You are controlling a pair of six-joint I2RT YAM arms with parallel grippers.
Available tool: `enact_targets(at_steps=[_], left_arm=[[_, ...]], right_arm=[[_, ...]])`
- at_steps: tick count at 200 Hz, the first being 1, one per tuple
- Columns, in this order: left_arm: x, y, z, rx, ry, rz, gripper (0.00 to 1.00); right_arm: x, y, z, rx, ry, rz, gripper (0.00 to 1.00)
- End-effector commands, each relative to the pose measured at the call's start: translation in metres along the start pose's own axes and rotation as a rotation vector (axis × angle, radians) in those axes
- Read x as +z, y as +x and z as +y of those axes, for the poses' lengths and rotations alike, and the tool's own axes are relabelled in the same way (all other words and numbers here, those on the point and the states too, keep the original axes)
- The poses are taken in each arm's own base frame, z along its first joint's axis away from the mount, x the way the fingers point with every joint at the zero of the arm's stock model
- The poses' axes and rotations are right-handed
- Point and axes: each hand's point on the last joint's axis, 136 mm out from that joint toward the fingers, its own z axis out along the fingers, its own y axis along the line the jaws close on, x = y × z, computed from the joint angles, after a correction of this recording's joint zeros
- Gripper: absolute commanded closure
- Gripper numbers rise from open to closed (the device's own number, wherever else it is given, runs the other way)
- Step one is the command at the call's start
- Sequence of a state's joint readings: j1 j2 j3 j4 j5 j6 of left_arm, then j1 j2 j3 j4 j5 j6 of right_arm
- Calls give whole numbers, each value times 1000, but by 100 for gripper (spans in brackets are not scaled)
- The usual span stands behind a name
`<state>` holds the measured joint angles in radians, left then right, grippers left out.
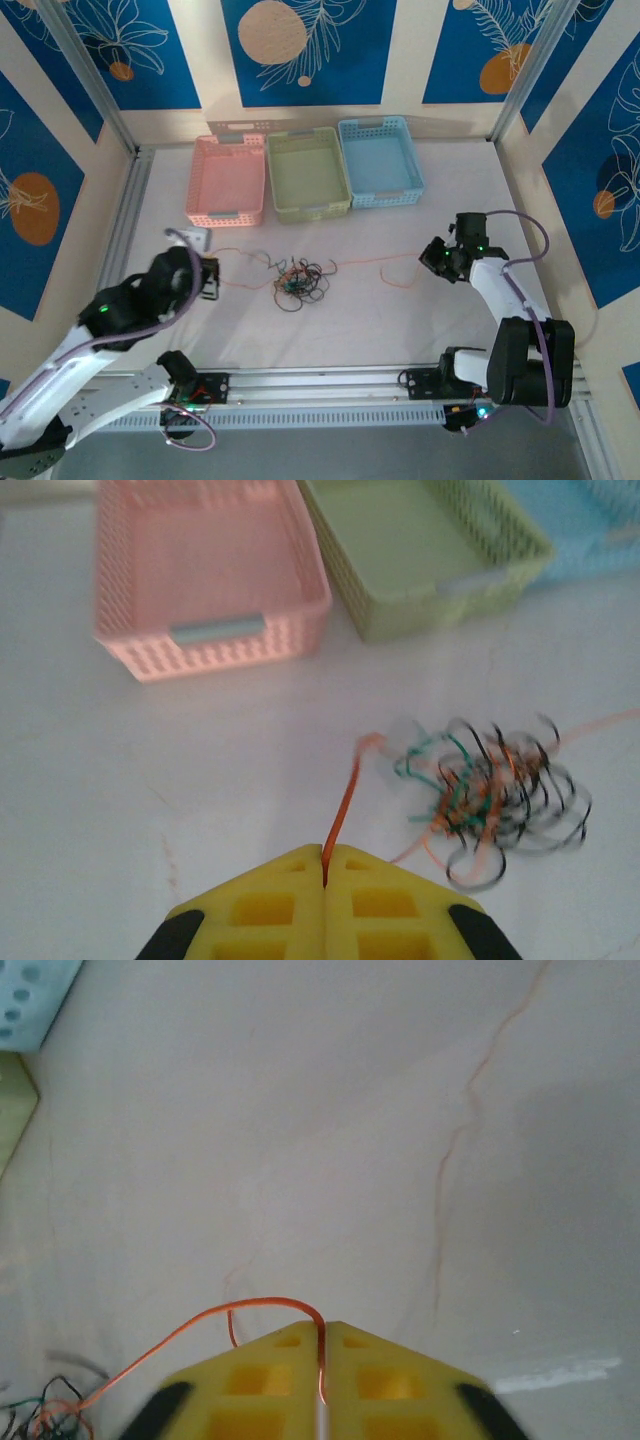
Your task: Untangle the cables
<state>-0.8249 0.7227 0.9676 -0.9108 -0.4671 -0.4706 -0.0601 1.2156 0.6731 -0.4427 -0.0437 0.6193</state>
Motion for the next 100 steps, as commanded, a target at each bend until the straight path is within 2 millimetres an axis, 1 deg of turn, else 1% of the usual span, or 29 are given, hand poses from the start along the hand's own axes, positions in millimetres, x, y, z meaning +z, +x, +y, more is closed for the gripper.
enact_targets(at_steps=[1, 12, 19, 34, 50, 52, 56, 60, 63, 74, 84, 92, 93, 100], left_arm=[[21, 13, -25, -57, 97, 37, 100], [27, 19, -24, -61, 92, 45, 100], [28, 22, -22, -63, 84, 48, 100], [28, 26, -19, -62, 70, 57, 100], [25, 28, -18, -62, 76, 61, 100], [25, 27, -18, -61, 78, 60, 100], [24, 28, -18, -63, 80, 59, 100], [23, 28, -17, -64, 81, 57, 100], [22, 28, -17, -64, 82, 55, 100], [20, 27, -15, -65, 79, 52, 100], [19, 28, -13, -62, 75, 54, 100], [18, 29, -13, -60, 77, 58, 100], [18, 29, -13, -60, 77, 58, 100], [18, 29, -14, -63, 82, 57, 100]], right_arm=[[-11, -3, 12, -78, 23, -22, 46], [-18, 0, 24, -139, 7, -35, 37], [-23, 2, 32, -167, -1, -45, 35], [-33, 10, 56, -268, -33, -60, 34], [-42, 23, 90, -380, -107, -59, 34], [-43, 27, 98, -403, -132, -54, 34], [-44, 32, 105, -428, -157, -44, 34], [-45, 40, 120, -468, -207, -29, 35], [-45, 44, 125, -485, -224, -20, 35], [-45, 63, 154, -560, -320, 38, 37], [-46, 84, 182, -645, -399, 91, 37], [-44, 98, 199, -702, -428, 125, 37], [-43, 103, 204, -721, -436, 133, 38], [-41, 113, 217, -767, -450, 151, 38]])
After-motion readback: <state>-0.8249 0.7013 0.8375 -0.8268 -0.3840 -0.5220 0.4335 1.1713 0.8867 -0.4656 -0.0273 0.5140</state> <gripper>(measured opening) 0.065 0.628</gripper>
